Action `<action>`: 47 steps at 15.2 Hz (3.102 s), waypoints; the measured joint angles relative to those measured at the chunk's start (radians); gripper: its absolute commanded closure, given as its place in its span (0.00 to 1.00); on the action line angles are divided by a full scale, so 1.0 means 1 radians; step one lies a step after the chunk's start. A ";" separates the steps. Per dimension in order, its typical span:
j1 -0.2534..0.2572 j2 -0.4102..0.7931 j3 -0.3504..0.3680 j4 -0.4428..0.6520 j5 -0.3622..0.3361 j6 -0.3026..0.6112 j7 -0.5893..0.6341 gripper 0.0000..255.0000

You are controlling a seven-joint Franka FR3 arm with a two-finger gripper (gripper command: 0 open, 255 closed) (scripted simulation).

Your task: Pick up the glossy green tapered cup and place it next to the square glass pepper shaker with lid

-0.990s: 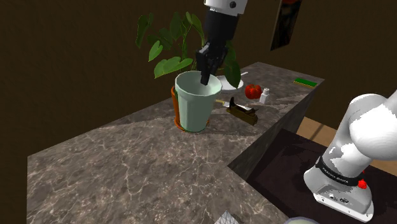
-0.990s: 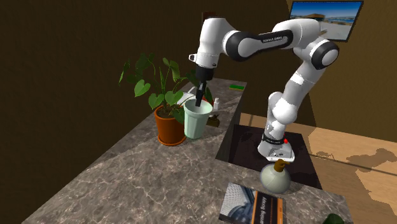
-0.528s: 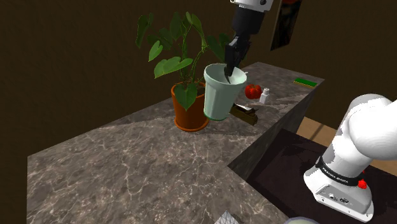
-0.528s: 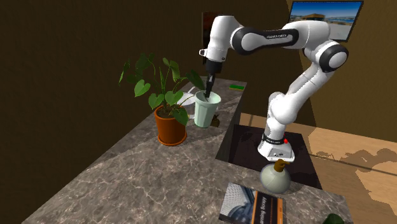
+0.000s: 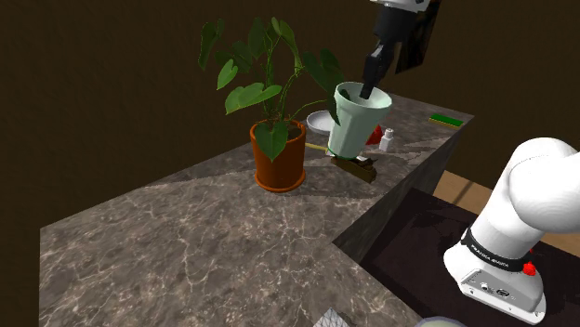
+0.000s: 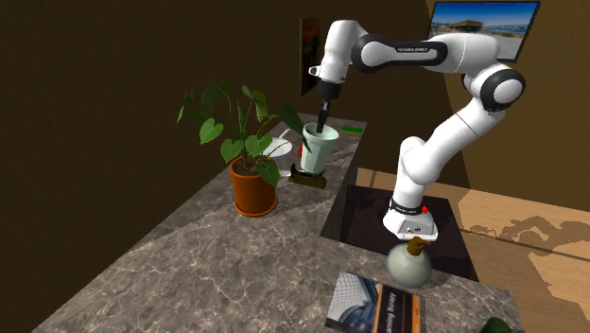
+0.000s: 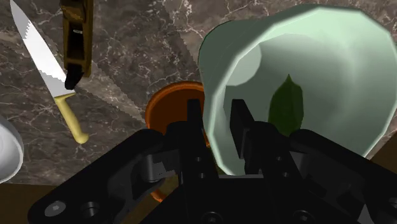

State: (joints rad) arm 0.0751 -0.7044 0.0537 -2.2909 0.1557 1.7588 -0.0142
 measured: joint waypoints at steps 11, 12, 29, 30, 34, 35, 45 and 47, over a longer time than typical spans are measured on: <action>-0.086 -0.087 -0.247 -0.032 -0.131 -0.083 -0.261 1.00; -0.092 -0.080 -0.268 -0.019 -0.142 -0.091 -0.283 1.00; -0.153 -0.039 -0.523 -0.021 -0.275 -0.052 -0.541 1.00; -0.155 -0.042 -0.525 -0.035 -0.277 -0.040 -0.542 1.00; -0.162 -0.047 -0.538 -0.091 -0.287 0.010 -0.549 1.00; -0.163 -0.049 -0.539 -0.106 -0.289 0.022 -0.549 1.00; -0.173 -0.040 -0.575 -0.229 -0.311 0.154 -0.566 1.00; -0.177 -0.043 -0.581 -0.260 -0.317 0.182 -0.569 1.00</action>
State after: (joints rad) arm -0.1023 -0.7473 -0.5276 -2.5507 -0.1618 1.9406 -0.5828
